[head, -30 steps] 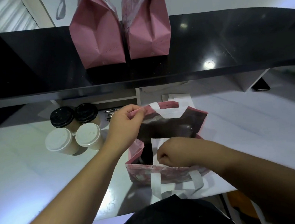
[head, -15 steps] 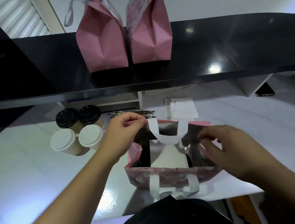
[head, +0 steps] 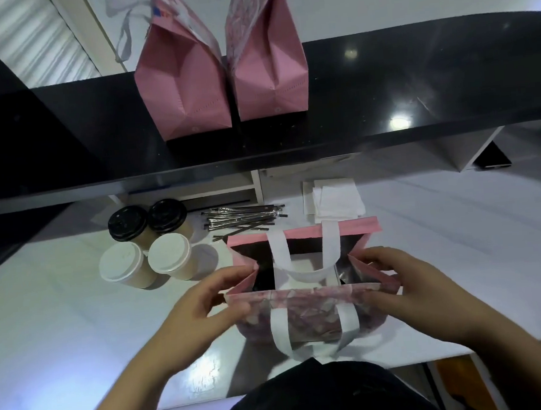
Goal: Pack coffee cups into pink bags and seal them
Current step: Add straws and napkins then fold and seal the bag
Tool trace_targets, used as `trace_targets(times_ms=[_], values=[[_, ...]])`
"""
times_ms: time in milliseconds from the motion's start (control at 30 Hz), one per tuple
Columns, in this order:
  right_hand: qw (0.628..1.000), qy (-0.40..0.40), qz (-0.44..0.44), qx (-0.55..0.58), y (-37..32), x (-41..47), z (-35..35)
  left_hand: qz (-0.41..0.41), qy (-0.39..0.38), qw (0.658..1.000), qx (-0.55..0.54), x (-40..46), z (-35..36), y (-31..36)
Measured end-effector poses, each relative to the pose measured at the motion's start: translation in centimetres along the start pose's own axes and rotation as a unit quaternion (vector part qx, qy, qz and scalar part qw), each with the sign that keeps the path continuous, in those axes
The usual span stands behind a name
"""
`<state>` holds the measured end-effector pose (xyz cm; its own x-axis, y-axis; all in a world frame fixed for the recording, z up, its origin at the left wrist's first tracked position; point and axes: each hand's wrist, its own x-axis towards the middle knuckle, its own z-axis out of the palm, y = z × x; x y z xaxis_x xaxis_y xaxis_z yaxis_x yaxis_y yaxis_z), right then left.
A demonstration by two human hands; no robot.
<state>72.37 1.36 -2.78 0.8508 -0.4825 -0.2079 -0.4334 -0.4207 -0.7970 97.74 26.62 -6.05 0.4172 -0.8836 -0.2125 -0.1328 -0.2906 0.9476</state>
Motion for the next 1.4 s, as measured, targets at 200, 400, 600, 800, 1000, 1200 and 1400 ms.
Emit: trace_targets(times_ms=[200,400,600,800,1000,1200,1400], values=[[0.997,0.027,-0.036,0.061,1.1,1.0,1.2,-0.011,0.028,0.999,0.028,1.0,1.0,0.0],[0.984,0.038,0.024,0.171,2.2,1.4,1.8,-0.029,0.098,0.994,-0.048,1.7,1.1,-1.1],[0.979,0.112,0.063,0.158,3.6,2.5,1.9,-0.031,0.113,0.993,-0.024,3.0,0.4,-1.0],[0.989,0.117,-0.031,-0.083,3.6,3.9,0.3,0.003,0.137,0.978,0.154,4.0,-0.5,-0.4],[0.982,0.128,-0.081,-0.109,4.1,4.1,0.6,0.045,0.087,0.970,0.225,4.3,-0.1,-0.2],[0.964,0.160,-0.146,-0.155,5.5,4.2,1.6,0.092,0.098,0.950,0.283,4.1,0.8,-0.5],[0.923,0.201,-0.238,-0.226,6.5,4.2,1.6,0.156,0.108,0.934,0.304,4.2,1.1,-0.9]])
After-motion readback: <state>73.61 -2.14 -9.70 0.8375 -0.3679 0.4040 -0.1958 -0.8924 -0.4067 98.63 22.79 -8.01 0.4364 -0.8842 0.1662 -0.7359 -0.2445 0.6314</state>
